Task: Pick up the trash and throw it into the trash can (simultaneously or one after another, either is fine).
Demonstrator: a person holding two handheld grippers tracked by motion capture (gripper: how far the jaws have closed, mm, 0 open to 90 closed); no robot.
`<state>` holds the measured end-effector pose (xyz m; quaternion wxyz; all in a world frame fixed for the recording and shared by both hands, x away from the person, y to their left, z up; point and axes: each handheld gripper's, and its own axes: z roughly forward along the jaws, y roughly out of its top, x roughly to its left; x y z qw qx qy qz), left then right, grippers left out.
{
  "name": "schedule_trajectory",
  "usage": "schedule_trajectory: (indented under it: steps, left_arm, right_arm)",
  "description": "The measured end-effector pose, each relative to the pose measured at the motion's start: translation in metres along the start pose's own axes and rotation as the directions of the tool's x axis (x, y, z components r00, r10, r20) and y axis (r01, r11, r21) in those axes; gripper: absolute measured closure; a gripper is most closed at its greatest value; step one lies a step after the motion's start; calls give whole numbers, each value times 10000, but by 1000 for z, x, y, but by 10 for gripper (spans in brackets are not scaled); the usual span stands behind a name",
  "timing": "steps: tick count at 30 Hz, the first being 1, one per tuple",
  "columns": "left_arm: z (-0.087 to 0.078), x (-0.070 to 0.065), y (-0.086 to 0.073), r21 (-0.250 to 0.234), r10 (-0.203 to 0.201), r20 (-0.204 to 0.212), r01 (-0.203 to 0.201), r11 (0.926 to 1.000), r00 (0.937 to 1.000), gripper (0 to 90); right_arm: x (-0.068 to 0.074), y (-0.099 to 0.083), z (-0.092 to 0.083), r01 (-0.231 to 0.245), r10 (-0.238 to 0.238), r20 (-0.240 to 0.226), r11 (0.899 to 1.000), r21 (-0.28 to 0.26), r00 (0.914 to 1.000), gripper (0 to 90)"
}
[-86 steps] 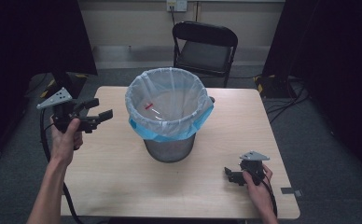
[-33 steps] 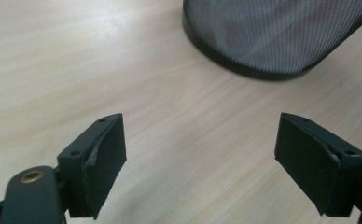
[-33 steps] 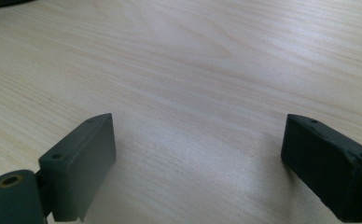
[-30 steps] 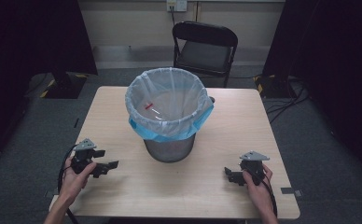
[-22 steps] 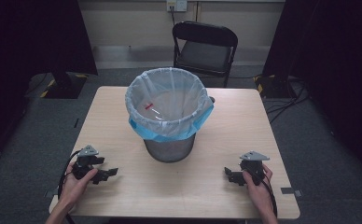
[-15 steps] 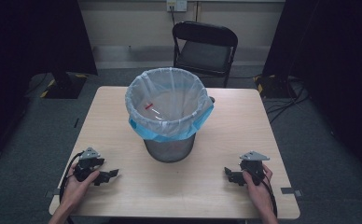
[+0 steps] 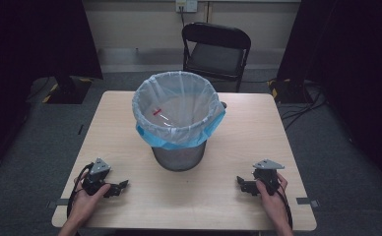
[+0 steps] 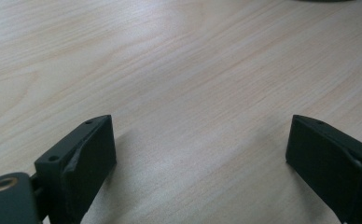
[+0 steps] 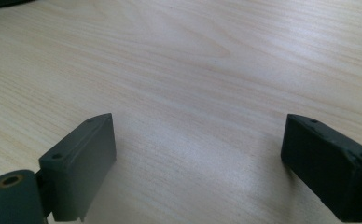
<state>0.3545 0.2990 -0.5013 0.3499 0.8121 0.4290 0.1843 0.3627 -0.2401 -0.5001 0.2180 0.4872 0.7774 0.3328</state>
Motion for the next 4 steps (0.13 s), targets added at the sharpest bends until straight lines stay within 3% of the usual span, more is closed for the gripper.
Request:
schedule_trajectory:
  steps: [4]
  left_arm:
    - [1, 0, 1, 54, -11, -40, 11, 10000, 10000, 60]
  right_arm:
    - [0, 0, 0, -8, 8, 4, 10000, 3, 10000, 93]
